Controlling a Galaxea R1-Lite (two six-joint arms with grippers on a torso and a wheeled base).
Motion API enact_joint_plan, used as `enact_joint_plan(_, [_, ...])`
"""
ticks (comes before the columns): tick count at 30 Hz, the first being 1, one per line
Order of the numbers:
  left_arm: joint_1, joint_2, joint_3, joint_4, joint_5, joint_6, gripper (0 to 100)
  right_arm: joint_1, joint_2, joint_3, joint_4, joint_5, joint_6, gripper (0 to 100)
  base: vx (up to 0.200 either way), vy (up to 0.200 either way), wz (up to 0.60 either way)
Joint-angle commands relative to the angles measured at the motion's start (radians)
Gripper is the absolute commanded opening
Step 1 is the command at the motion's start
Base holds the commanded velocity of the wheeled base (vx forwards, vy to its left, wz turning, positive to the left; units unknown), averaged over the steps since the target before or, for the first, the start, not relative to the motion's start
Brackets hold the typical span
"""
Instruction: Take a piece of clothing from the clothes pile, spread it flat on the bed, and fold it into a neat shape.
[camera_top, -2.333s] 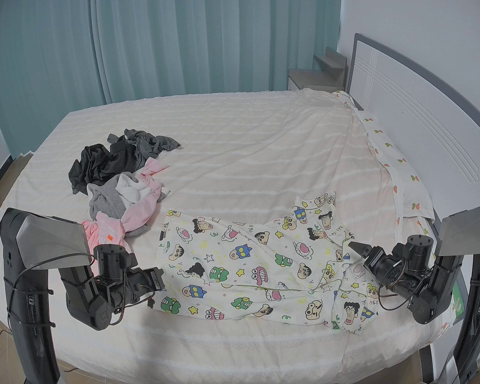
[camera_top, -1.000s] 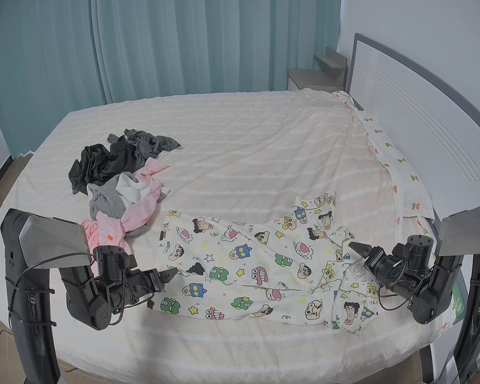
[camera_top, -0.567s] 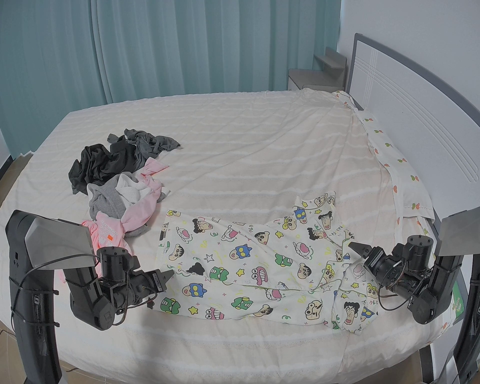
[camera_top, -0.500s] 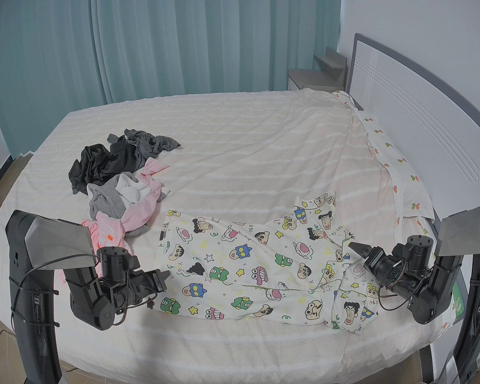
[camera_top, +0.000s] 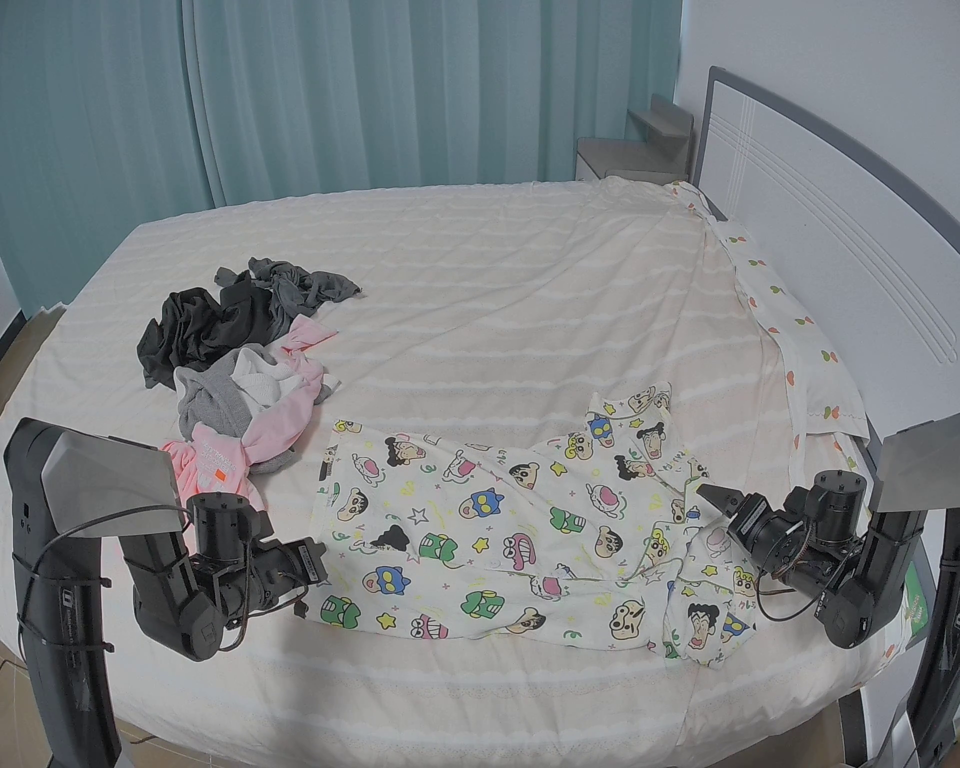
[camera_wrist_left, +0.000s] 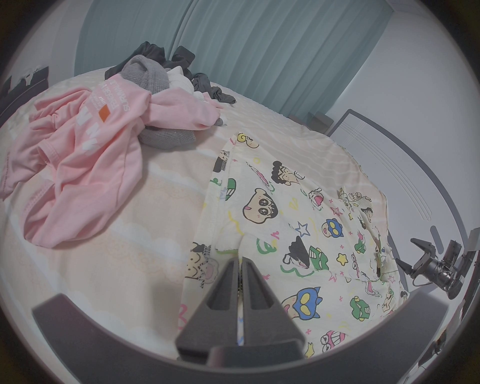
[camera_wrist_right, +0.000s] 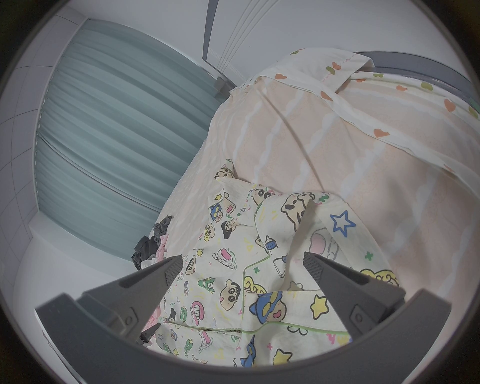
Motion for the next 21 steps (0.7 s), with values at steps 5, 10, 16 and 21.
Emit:
enact_joint_plan(5, [0.028, -0.057, 0.048, 0.0, -0.001, -0.001, 0, 0.0, -0.001, 0.0, -0.013, 0.001, 0.0, 100, 0.0, 0.0, 0.0])
enact_joint_plan(10, [0.035, -0.063, 0.07, -0.002, -0.003, -0.004, 0, 0.0, -0.001, 0.0, -0.013, 0.001, 0.0, 100, 0.0, 0.0, 0.0])
enact_joint_plan(16, [0.041, -0.051, 0.053, -0.002, -0.001, -0.004, 0, 0.0, -0.001, 0.0, -0.013, 0.001, 0.0, 100, 0.0, 0.0, 0.0])
enact_joint_plan(21, [0.038, -0.046, 0.041, 0.0, -0.004, -0.004, 0, 0.0, -0.001, 0.0, -0.013, 0.001, 0.0, 100, 0.0, 0.0, 0.0])
